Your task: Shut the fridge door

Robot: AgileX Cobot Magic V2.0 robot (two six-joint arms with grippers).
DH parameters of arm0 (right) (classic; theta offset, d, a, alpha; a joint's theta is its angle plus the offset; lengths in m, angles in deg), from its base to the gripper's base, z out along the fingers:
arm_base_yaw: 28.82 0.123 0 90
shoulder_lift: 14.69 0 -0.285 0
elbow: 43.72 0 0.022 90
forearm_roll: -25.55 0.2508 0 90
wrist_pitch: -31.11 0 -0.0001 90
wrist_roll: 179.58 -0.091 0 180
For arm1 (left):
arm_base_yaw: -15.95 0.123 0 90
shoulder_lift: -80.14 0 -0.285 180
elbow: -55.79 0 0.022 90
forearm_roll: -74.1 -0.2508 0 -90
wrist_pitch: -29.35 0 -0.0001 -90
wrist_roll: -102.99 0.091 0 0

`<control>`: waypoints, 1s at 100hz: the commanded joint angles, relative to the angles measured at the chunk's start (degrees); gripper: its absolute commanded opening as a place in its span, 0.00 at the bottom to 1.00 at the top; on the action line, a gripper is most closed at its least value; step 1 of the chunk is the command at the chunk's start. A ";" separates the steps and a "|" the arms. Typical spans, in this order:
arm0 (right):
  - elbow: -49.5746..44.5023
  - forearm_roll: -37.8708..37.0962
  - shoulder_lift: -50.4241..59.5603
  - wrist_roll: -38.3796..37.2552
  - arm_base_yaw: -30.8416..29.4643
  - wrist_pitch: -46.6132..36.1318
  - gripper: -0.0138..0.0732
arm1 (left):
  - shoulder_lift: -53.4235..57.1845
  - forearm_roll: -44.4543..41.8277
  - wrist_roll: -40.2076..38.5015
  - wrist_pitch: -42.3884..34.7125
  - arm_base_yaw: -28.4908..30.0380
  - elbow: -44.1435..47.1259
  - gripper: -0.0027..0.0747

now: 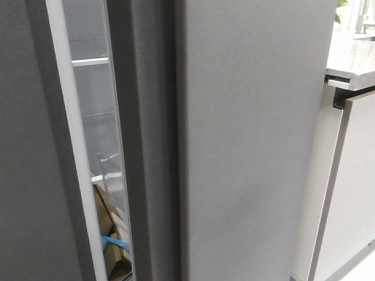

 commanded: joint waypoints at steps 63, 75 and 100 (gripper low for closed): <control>-0.73 -0.15 0.55 0.38 -0.32 -4.51 0.07 | -1.09 0.09 -0.20 -4.40 -0.27 1.60 0.01; -0.73 -0.15 0.55 0.01 -0.32 2.13 0.07 | -1.09 0.09 -0.20 -4.40 -0.27 1.60 0.01; 0.74 -0.04 -0.21 -0.64 -0.32 5.68 0.07 | -1.09 0.09 -0.20 -4.40 -0.27 1.60 0.01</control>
